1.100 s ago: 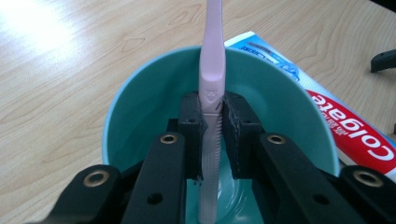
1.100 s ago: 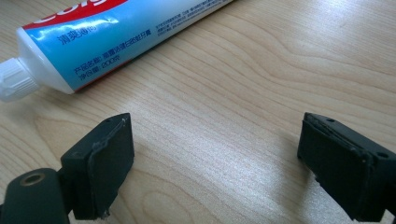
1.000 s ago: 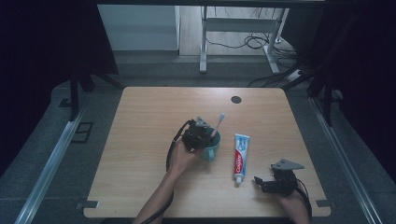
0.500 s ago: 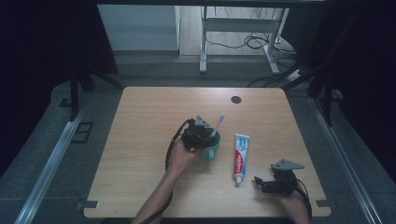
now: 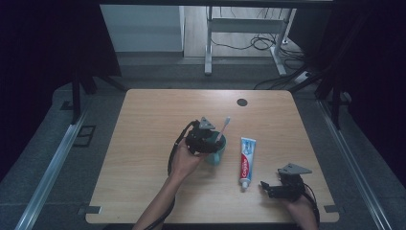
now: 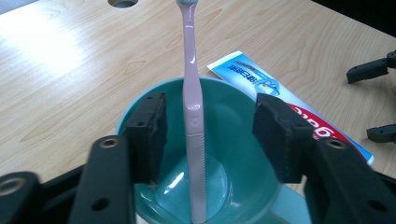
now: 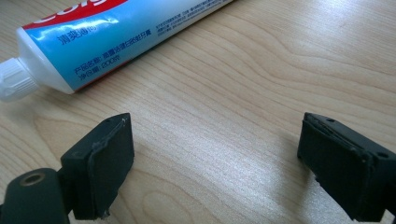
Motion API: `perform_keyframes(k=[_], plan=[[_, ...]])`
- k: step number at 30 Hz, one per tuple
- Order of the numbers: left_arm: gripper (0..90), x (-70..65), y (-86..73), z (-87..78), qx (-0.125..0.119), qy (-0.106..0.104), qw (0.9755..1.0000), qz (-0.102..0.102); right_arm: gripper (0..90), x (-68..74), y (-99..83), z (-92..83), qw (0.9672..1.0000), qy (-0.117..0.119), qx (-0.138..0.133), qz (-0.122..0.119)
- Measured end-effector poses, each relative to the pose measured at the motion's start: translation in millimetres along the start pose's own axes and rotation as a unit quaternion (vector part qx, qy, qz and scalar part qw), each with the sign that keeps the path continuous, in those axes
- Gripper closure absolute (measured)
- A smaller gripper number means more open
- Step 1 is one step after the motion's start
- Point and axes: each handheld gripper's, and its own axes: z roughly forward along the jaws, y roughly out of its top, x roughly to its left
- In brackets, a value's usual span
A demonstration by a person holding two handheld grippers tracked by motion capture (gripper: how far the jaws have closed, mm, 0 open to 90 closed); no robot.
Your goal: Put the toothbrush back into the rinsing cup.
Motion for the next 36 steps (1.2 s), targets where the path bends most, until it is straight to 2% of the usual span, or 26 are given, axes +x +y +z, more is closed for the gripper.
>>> perform_keyframes(k=[8, 14, 20, 27, 36], plan=[[27.2, 0.2, 2.7, -8.9, 0.000, -0.006, 1.0000, -0.004, 10.3, 0.0, 0.0, 0.0, 1.0000, 0.000, 0.000, 0.000], [16.2, 1.4, 4.7, -19.1, 0.000, -0.004, 0.9999, -0.016, 10.3, 0.0, 0.0, 0.0, 1.0000, 0.000, 0.000, 0.000], [14.1, 4.2, 2.6, -28.3, 0.002, -0.011, 0.9998, -0.019, 10.3, 0.1, 0.0, 0.0, 1.0000, 0.000, 0.000, 0.000], [5.7, 5.0, -2.1, -34.3, 0.008, -0.006, 0.9999, -0.009, 10.3, 0.1, 0.0, 0.0, 1.0000, 0.000, 0.000, 0.000], [2.8, 6.8, -10.9, -43.5, 0.000, -0.008, 1.0000, -0.003, 10.3, 0.1, 0.0, 0.0, 1.0000, -0.001, 0.000, 0.000]])
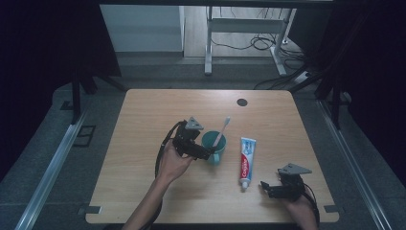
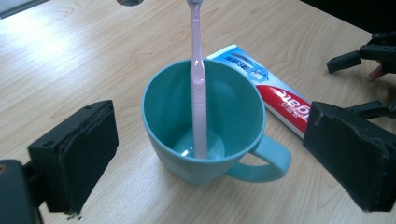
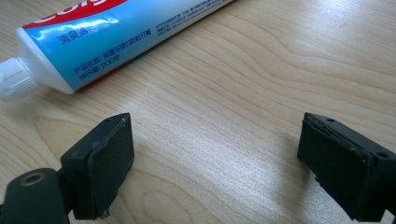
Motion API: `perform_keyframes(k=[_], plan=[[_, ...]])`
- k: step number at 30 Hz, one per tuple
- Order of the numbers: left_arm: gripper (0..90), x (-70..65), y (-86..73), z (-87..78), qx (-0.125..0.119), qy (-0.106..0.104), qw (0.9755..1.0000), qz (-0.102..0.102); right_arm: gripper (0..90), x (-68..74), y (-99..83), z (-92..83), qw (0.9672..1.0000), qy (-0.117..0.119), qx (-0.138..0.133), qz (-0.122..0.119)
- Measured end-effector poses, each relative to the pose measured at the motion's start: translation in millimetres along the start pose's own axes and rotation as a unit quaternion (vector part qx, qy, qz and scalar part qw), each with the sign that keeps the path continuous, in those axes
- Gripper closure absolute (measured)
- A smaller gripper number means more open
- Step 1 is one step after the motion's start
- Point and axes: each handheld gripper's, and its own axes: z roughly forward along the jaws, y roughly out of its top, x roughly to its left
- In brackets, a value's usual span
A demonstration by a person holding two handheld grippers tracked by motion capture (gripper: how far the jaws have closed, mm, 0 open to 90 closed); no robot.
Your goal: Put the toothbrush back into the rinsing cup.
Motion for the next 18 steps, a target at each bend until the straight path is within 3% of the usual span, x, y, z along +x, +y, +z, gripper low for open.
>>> perform_keyframes(k=[18], plan=[[0.0, 6.7, -27.5, -21.6, -0.016, 0.025, 0.9995, 0.009, 10.3, 0.1, 0.0, 0.0, 1.0000, 0.000, 0.000, 0.001]])
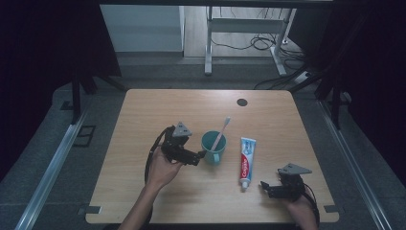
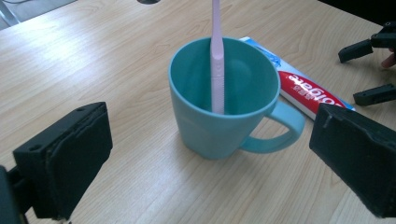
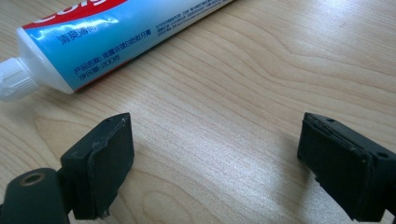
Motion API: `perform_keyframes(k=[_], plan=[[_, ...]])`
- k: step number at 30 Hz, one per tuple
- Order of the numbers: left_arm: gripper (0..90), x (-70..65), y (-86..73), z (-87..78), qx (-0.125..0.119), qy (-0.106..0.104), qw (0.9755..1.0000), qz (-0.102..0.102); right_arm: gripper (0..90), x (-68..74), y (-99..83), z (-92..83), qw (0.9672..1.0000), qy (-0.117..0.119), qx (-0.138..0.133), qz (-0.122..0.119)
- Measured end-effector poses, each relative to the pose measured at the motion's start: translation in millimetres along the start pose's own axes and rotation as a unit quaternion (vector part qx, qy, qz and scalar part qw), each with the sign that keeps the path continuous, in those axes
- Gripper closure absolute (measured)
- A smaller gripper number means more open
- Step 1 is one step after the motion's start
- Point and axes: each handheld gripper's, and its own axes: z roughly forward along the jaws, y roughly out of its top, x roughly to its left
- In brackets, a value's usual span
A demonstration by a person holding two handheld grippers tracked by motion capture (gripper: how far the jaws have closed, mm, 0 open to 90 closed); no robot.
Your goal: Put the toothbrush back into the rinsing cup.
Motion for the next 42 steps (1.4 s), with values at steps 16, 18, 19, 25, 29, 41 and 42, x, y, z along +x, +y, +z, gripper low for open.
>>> perform_keyframes(k=[16, 18, 19, 25, 29, 41, 42], plan=[[0.0, -0.2, -28.7, -6.4, 0.001, 0.015, 0.9999, 0.005, 10.3, 0.1, 0.0, 0.1, 1.0000, 0.000, 0.000, 0.000], [0.0, -0.9, -32.5, -7.1, 0.002, 0.016, 0.9999, 0.007, 10.3, 0.1, 0.0, 0.1, 1.0000, 0.000, 0.000, 0.000], [0.0, -1.4, -34.5, -7.2, 0.002, 0.016, 0.9998, 0.007, 10.3, 0.0, 0.0, 0.0, 1.0000, 0.000, 0.000, -0.001], [0.0, -3.7, -48.4, -5.5, 0.005, 0.019, 0.9998, 0.007, 10.3, 0.4, 0.0, 0.1, 1.0000, -0.001, 0.000, 0.002], [0.0, -5.0, -57.5, -3.7, 0.006, 0.018, 0.9998, 0.002, 10.3, 0.5, 0.1, 0.1, 1.0000, -0.001, 0.000, 0.002], [0.0, -9.0, -80.9, -1.6, 0.003, 0.022, 0.9997, -0.009, 10.3, 0.4, 0.1, 0.1, 1.0000, -0.001, 0.000, 0.002], [0.0, -9.9, -82.7, -1.1, 0.004, 0.023, 0.9997, -0.009, 10.3, 0.4, 0.1, 0.1, 1.0000, -0.001, 0.000, 0.002]])
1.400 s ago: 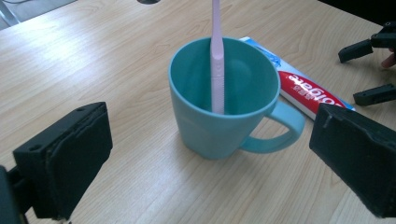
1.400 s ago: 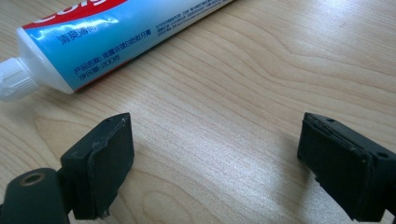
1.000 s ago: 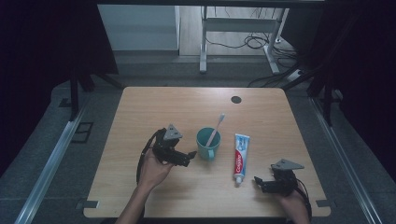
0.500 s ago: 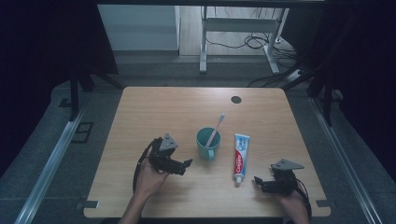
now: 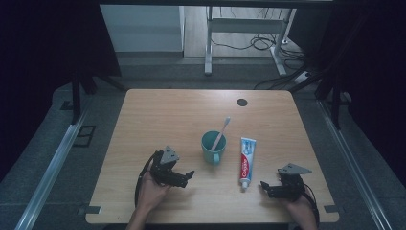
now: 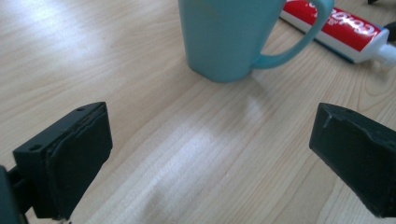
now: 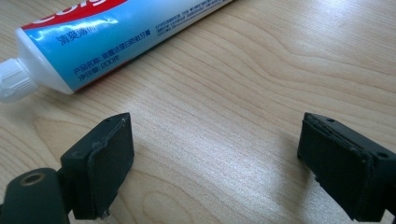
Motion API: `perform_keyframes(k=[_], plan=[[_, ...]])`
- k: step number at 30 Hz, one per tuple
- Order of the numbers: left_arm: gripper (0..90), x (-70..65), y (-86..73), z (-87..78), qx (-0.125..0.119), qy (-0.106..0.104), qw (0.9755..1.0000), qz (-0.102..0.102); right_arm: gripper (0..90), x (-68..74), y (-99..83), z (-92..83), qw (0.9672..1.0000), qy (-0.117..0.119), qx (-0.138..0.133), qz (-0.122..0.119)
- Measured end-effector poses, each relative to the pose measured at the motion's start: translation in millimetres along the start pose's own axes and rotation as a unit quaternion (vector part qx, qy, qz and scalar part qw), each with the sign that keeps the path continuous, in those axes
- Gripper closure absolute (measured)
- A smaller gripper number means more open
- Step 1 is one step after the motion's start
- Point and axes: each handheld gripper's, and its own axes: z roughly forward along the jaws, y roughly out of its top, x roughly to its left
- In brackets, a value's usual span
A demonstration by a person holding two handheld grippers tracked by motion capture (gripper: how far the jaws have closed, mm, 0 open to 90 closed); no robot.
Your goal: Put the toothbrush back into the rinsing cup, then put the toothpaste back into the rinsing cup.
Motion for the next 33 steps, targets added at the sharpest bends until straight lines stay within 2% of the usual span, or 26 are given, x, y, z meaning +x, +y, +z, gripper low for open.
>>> perform_keyframes(k=[9, 19, 23, 26, 30, 33], plan=[[0.0, -5.4, -18.6, 7.0, 0.015, 0.007, 0.9998, 0.006, 10.4, 0.0, 0.0, 0.0, 1.0000, 0.000, 0.001, 0.001], [0.0, -7.7, -36.2, 15.5, 0.032, 0.004, 0.9995, -0.003, 10.3, -0.2, 0.0, 0.0, 1.0000, 0.000, -0.001, -0.001], [0.0, -8.8, -38.9, 19.5, 0.049, 0.007, 0.9988, -0.001, 10.3, -0.3, 0.0, 0.1, 1.0000, 0.000, -0.001, -0.001], [0.0, -10.4, -38.6, 20.5, 0.052, 0.013, 0.9985, 0.004, 10.4, -0.3, 0.0, 0.0, 1.0000, 0.000, -0.001, 0.000], [0.0, -9.9, -38.2, 23.6, 0.077, 0.017, 0.9969, 0.008, 10.7, -0.4, -0.1, -0.1, 1.0000, 0.000, -0.001, 0.000], [0.1, -8.3, -38.0, 24.2, 0.081, 0.010, 0.9966, 0.003, 12.3, -0.5, -0.2, -0.4, 1.0000, 0.000, -0.002, -0.001]])
